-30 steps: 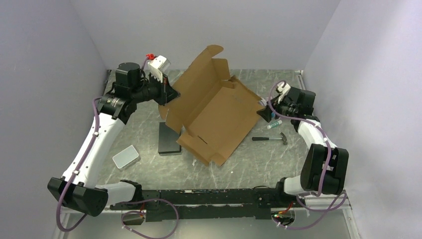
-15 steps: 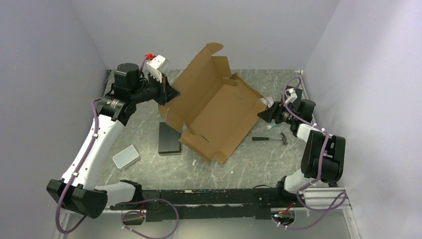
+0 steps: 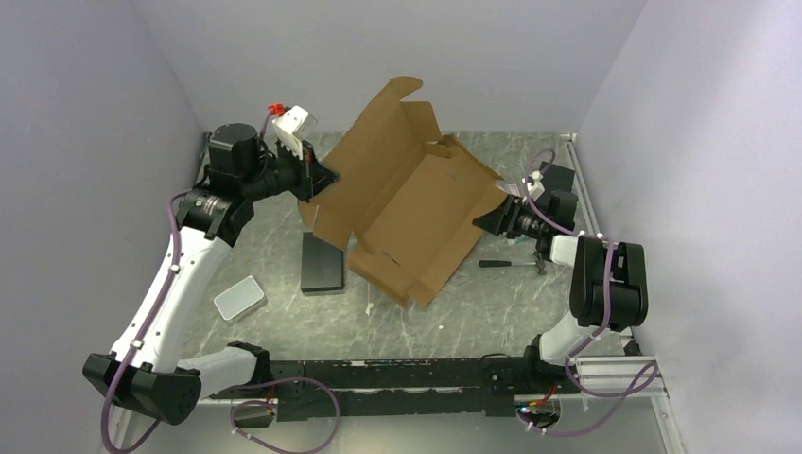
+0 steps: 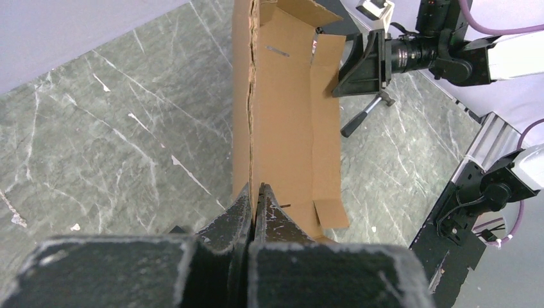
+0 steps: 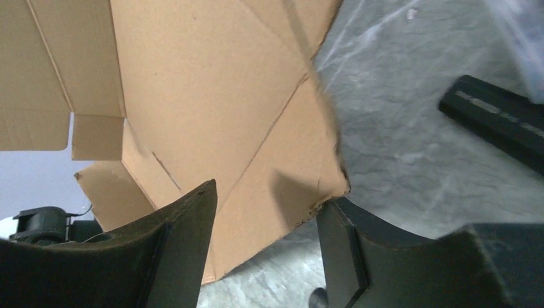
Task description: Fold the paper box
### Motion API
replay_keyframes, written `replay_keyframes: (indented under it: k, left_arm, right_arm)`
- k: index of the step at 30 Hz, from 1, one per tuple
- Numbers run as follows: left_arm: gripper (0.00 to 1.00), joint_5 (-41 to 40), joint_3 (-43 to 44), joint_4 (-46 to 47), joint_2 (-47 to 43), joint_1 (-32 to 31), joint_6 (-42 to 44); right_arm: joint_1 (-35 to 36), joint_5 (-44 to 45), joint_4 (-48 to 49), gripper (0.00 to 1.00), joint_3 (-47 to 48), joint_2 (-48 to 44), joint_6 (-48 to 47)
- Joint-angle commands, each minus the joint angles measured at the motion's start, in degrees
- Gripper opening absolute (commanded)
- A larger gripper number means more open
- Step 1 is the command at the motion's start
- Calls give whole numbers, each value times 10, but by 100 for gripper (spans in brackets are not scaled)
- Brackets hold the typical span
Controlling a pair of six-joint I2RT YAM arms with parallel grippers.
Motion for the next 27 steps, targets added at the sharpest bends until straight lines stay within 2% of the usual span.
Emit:
replay_keyframes:
  k: [1,6,10,14,19,27]
  left_arm:
    - [0,8,-2,43,-23,-2,-5]
    - [0,21,-3,45,-23,-2,-8]
    - [0,39,3,48,-15,-2,-16]
    - [0,46,10,46,-7,-2,-20]
    - [0,49,17,41,8,-2,-26]
    - [0,44,27,29,31,-2,-28]
  right_arm:
    - [20,-4,82,58,-12,-13,58]
    - [38,5,119,46,-21,-45,83]
    - [55,20,110,41,-17,-58,72]
    - [73,47,70,41,-6,-66,40]
    - [89,116,-35,42,28,-56,-28]
    - [119,190,-118,47,64,-59,-103]
